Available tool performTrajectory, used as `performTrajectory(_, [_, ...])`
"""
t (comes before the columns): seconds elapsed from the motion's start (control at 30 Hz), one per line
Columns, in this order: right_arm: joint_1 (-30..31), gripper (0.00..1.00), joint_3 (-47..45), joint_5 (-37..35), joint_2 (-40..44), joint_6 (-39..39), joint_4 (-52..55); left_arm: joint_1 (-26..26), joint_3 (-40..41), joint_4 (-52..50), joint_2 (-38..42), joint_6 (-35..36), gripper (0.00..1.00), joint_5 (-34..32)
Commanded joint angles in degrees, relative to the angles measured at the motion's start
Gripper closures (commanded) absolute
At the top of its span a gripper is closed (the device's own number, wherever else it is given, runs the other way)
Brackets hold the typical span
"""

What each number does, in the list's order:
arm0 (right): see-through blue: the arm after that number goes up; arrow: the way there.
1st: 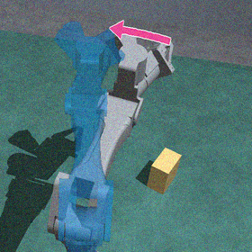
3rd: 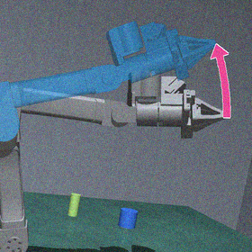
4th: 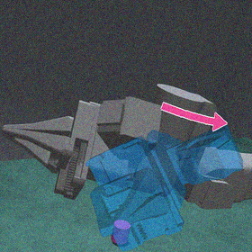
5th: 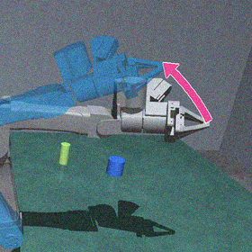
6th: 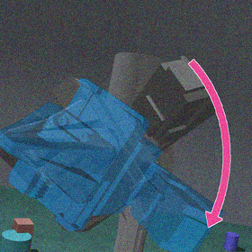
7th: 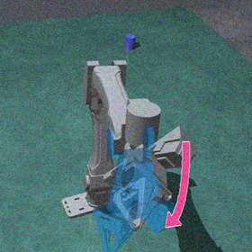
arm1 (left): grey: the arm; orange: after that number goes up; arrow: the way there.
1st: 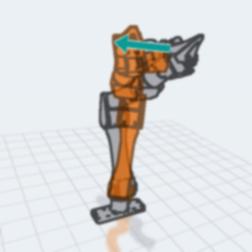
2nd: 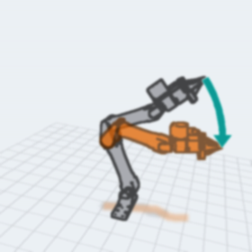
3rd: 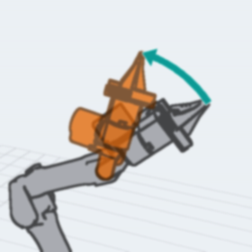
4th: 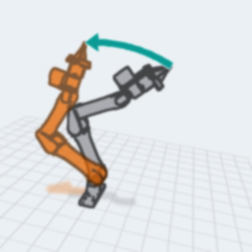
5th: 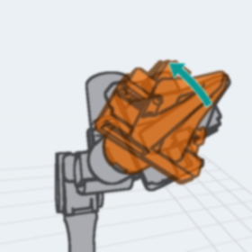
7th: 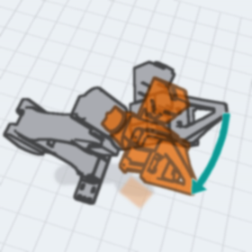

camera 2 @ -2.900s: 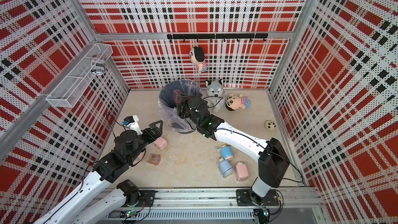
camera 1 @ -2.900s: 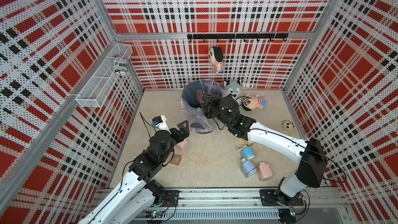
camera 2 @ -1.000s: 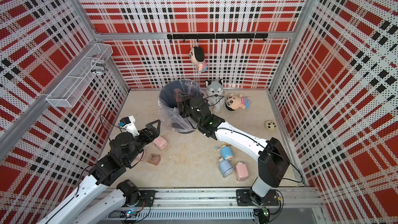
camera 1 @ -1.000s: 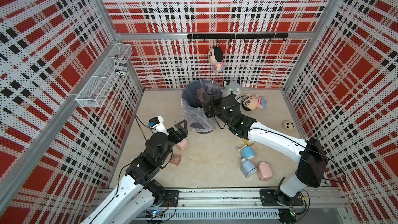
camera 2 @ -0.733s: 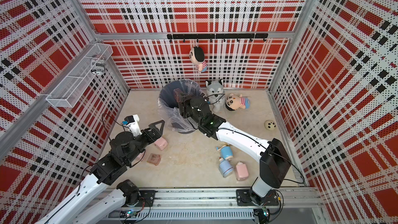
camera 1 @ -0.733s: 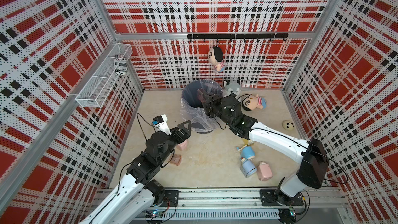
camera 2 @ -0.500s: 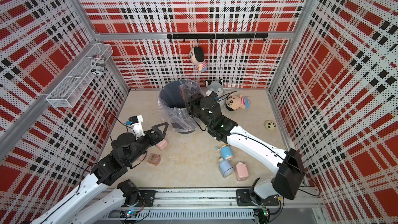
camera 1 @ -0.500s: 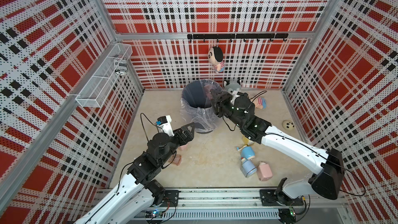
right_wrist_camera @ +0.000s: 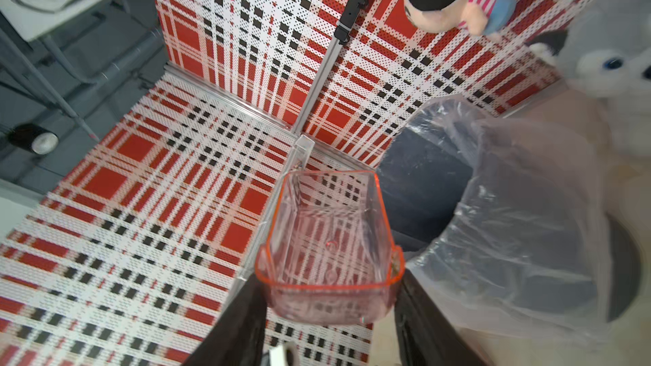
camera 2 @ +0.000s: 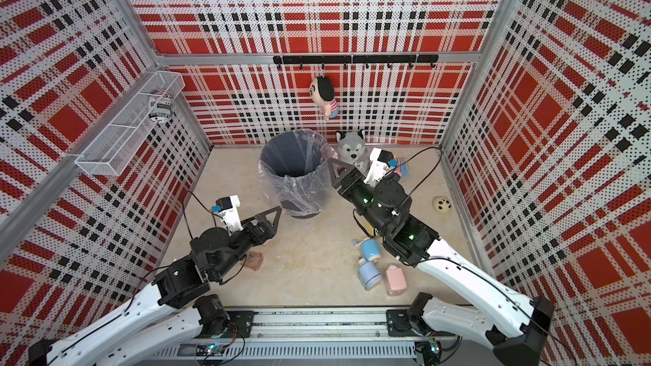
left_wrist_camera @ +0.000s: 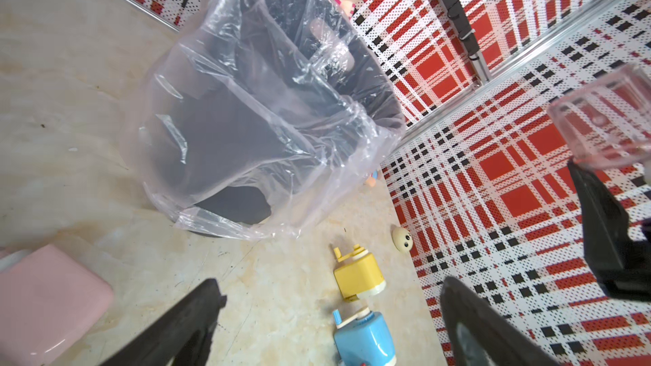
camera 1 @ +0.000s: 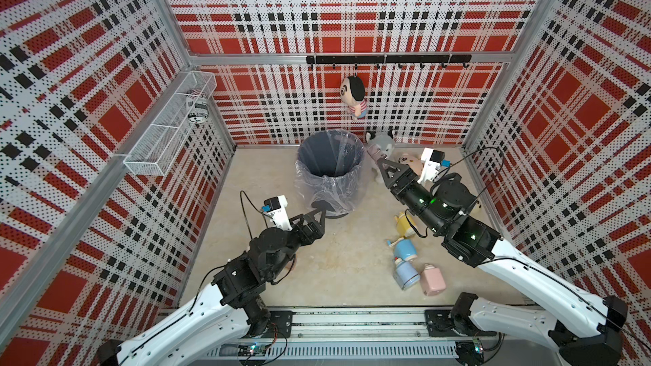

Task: Take out the pencil sharpener tray and clean the shavings
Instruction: Pour the shavings into the trash bin, then place the container at the center of the board.

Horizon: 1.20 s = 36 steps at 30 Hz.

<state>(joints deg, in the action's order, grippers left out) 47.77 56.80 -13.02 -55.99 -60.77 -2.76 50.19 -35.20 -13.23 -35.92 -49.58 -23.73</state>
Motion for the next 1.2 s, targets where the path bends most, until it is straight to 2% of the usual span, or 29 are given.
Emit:
performTrajectory(0.0, [-0.40, 0.56, -4.90, 0.86, 5.08, 11.34, 0.16, 0.23, 1.42, 2.06, 0.33, -0.21, 0.02, -3.51])
performTrajectory(0.1, [-0.40, 0.56, -10.38, 1.77, 9.18, 15.59, -0.70, 0.17, 1.95, 2.08, -0.09, -0.16, 0.02, -4.28])
performTrajectory(0.33, [-0.40, 0.58, -22.15, 10.77, 14.04, 23.01, -8.10, -0.85, 3.72, 1.99, -1.99, 0.01, 0.02, -5.67])
performTrajectory(0.43, [-0.40, 0.58, -25.79, 13.70, 13.42, 24.02, -10.82, -3.31, 4.45, 1.55, -2.83, 0.03, 0.02, -3.56])
performTrajectory(0.57, [-0.10, 0.59, -30.89, 17.83, 10.91, 24.94, -17.46, -9.08, 7.27, 2.19, -2.43, 0.19, 0.02, 1.95])
performTrajectory(0.7, [1.77, 0.61, -33.39, 17.25, 6.27, 26.37, -21.46, -15.92, 10.18, 2.72, -1.32, 0.92, 0.02, 7.95])
performTrajectory(0.83, [6.84, 0.61, -31.91, 13.26, -0.84, 30.79, -22.66, -21.82, 12.33, 3.19, -0.17, 1.97, 0.02, 12.91])
performTrajectory(1.17, [20.23, 0.62, -20.32, 1.72, -24.24, 39.79, -21.07, -28.16, 14.09, 3.16, 2.95, 3.09, 0.02, 17.42])
